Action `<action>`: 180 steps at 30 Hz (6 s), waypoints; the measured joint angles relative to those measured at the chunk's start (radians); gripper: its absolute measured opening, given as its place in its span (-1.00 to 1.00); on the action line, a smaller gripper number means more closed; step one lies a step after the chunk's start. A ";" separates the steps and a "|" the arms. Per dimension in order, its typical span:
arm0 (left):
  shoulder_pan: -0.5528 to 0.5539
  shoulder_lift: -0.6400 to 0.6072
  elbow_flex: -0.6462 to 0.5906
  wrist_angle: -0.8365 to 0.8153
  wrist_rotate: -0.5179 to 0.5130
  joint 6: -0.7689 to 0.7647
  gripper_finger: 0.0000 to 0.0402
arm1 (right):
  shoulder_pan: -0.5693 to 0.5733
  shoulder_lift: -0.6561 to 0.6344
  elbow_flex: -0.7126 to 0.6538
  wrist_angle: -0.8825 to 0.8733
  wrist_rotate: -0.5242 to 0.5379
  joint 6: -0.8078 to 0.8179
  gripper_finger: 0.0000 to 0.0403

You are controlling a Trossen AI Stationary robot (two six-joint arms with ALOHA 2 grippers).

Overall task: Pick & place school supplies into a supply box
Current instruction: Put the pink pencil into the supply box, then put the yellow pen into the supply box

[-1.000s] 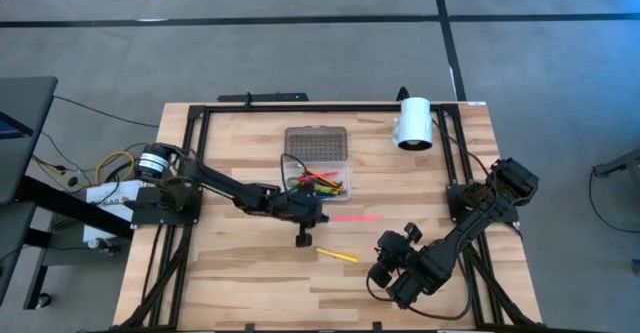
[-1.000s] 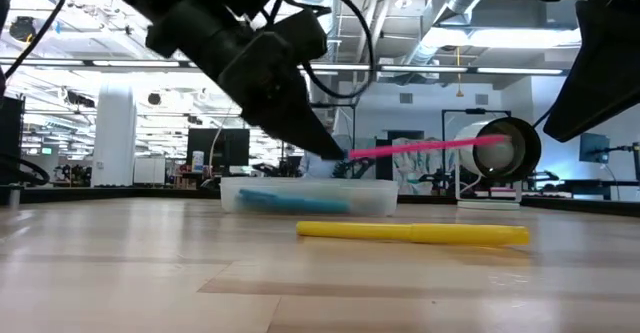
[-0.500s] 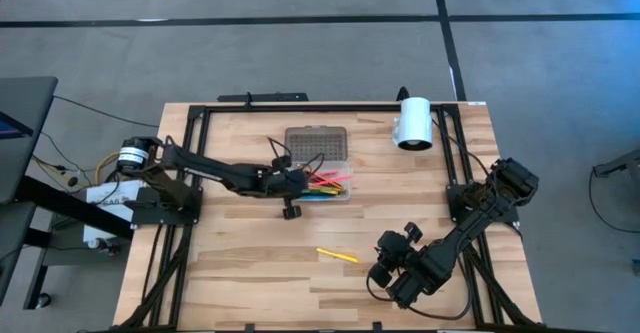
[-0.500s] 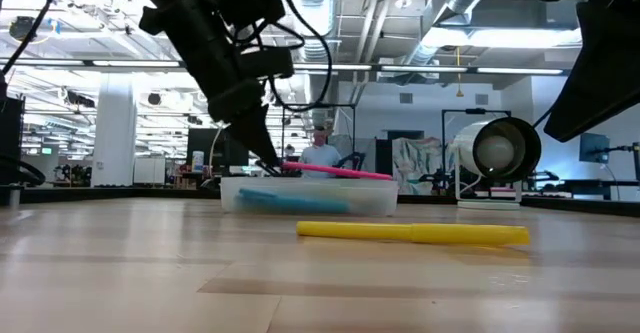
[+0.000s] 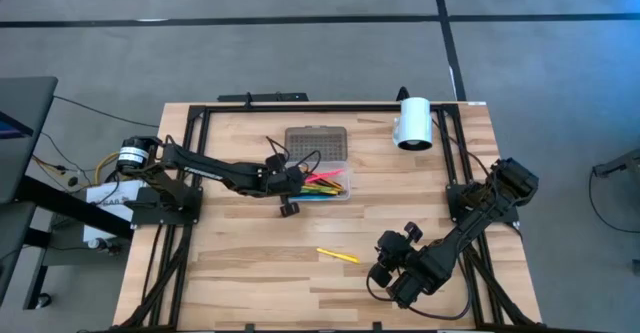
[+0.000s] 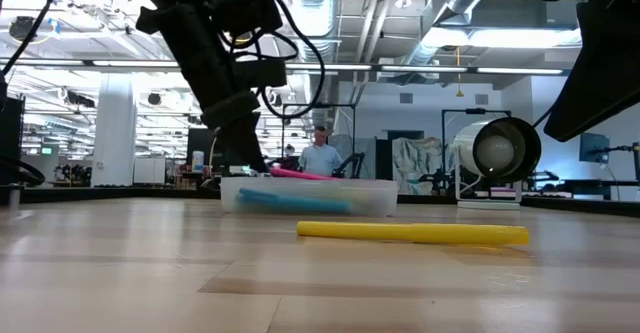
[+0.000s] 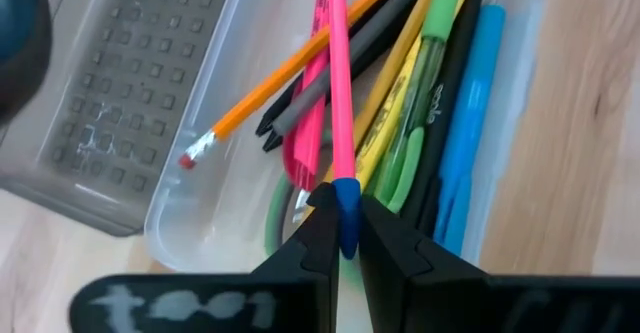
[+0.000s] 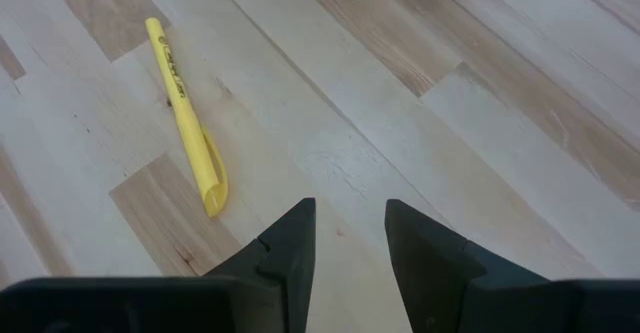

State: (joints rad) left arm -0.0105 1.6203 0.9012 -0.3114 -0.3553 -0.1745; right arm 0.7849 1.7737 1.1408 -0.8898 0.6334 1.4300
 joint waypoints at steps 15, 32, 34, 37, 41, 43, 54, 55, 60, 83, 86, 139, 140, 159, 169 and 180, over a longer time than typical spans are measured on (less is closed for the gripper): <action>-0.001 0.000 0.000 -0.009 0.014 -0.024 -0.65 | -0.002 0.000 0.000 -0.018 0.018 0.001 -0.41; -0.001 -0.046 -0.001 -0.025 0.036 -0.005 -0.38 | -0.062 0.000 0.000 0.082 0.023 -0.127 -0.41; 0.000 -0.065 -0.001 -0.035 0.037 0.006 -0.38 | -0.075 0.000 0.000 0.107 0.024 -0.162 -0.41; 0.000 -0.092 -0.001 -0.065 0.056 0.023 -0.38 | -0.095 0.000 0.000 0.129 0.023 -0.207 -0.41; 0.000 -0.135 -0.001 -0.097 0.079 0.030 -0.38 | -0.118 0.000 0.000 0.148 0.023 -0.256 -0.41; 0.000 -0.163 -0.001 -0.102 0.113 0.030 -0.38 | -0.128 0.000 0.000 0.171 0.020 -0.291 -0.41; -0.071 -0.370 -0.001 -0.113 0.259 0.080 -0.38 | -0.198 0.050 0.004 0.509 -0.142 -0.667 -0.41; -0.080 -0.385 -0.001 -0.121 0.242 0.079 -0.38 | -0.202 0.053 -0.002 0.485 -0.146 -0.674 -0.41; -0.126 -0.435 -0.001 -0.159 0.156 0.054 -0.38 | -0.224 0.094 -0.002 0.480 -0.236 -0.691 -0.41; -0.203 -0.469 -0.002 -0.248 0.052 0.011 -0.38 | -0.210 0.169 0.012 0.591 -0.371 -0.709 -0.41; -0.203 -0.469 -0.002 -0.248 0.052 0.011 -0.38 | -0.214 0.169 0.018 0.580 -0.371 -0.753 -0.41; -0.204 -0.469 -0.021 -0.247 0.008 -0.057 -0.38 | -0.343 0.166 -0.006 0.510 -0.506 -0.959 -0.79; -0.204 -0.469 -0.021 -0.247 0.008 -0.057 -0.38 | -0.343 0.166 -0.006 0.510 -0.506 -0.959 -0.79; -0.204 -0.469 -0.021 -0.223 0.008 -0.056 -0.38 | -0.343 0.168 -0.007 0.510 -0.503 -0.959 -0.76; -0.204 -0.469 -0.021 -0.219 0.008 -0.055 -0.38 | -0.343 0.171 0.010 0.498 -0.503 -0.958 -0.84; -0.204 -0.469 -0.021 -0.218 0.008 -0.054 -0.38 | -0.356 0.174 0.052 0.457 -0.484 -0.958 -0.84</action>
State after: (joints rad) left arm -0.2150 1.1515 0.8806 -0.5291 -0.3473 -0.2285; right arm 0.4290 1.9480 1.1924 -0.4333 0.1491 0.4717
